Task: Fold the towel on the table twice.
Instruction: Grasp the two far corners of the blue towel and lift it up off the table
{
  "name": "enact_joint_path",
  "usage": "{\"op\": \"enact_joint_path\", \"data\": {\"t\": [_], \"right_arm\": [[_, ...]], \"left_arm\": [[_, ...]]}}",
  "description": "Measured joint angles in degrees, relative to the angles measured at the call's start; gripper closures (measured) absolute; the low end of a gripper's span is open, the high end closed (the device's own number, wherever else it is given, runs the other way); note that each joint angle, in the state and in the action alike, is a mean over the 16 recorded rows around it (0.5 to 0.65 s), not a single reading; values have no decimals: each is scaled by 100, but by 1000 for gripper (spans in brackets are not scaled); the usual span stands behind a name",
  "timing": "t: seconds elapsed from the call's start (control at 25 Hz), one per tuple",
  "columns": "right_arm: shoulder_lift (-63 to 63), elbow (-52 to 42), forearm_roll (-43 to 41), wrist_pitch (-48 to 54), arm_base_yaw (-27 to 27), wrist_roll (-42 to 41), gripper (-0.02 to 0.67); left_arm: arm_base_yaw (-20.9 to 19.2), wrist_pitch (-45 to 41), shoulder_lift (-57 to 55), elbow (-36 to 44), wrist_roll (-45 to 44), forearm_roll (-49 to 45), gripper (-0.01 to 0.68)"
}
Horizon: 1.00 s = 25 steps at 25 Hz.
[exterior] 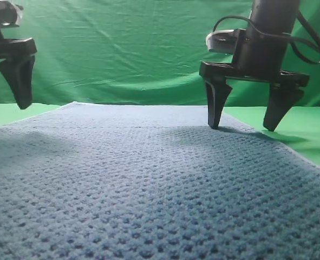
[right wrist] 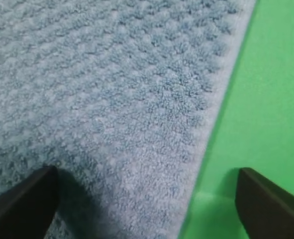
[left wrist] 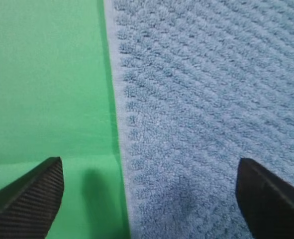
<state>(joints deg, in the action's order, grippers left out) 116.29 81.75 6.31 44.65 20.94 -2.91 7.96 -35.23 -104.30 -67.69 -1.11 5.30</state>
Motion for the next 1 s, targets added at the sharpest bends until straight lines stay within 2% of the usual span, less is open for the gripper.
{"op": "enact_joint_path", "data": {"t": [0.36, 0.56, 0.76, 1.0], "right_arm": [[143, 40, -40, -154, 0, -19, 6], [199, 78, -69, -198, -1, -54, 35], [262, 117, -26, -206, 1, -117, 128], [338, 168, 101, -189, 86, -225, 337]], "left_arm": [[-31, 81, -407, -58, 39, -53, 32], [-46, 91, -534, -111, 39, -20, 77], [-64, 92, -613, -162, 36, 121, 190], [-91, 89, -700, -216, 2, 413, 413]]}}
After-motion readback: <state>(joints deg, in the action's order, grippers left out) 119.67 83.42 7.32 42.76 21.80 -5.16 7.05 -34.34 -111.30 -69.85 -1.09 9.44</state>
